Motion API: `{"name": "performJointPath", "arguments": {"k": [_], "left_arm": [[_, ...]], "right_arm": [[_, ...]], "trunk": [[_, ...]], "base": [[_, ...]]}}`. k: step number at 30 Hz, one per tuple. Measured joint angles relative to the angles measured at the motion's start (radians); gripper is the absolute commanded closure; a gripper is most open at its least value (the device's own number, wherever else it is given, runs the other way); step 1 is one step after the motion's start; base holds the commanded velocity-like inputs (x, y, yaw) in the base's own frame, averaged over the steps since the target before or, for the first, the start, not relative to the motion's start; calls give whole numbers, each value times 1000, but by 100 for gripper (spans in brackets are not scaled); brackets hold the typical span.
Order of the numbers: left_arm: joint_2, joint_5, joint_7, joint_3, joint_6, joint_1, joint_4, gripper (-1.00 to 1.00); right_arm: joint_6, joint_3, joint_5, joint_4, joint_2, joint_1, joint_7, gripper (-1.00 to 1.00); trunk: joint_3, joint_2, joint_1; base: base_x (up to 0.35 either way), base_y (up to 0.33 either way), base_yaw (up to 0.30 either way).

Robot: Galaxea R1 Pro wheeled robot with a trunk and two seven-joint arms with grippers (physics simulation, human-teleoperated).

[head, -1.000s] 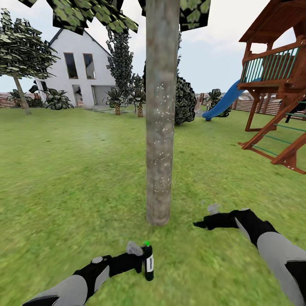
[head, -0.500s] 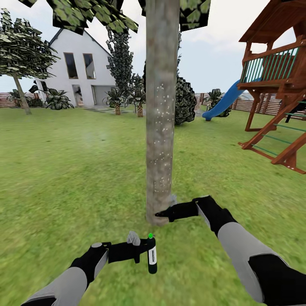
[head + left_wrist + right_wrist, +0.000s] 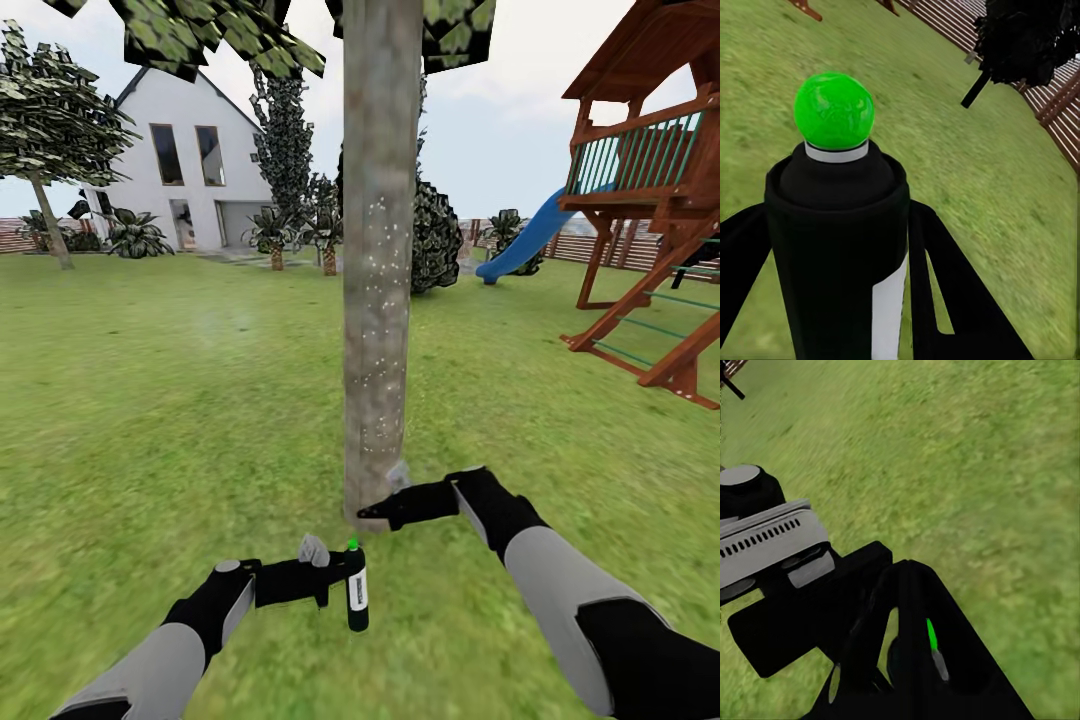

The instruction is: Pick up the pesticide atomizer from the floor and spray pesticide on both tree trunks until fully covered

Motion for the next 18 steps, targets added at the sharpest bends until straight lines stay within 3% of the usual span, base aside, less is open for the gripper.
{"name": "performJointPath", "arguments": {"k": [11,18], "left_arm": [[-15,0,0,1,26,0,-45,100],[-16,0,-1,1,26,0,-45,100]], "right_arm": [[-2,0,1,22,10,0,-2,100],[-42,0,2,55,10,1,-60,100]], "trunk": [[0,0,0],[0,0,0]], "base": [[0,0,0],[0,0,0]]}}
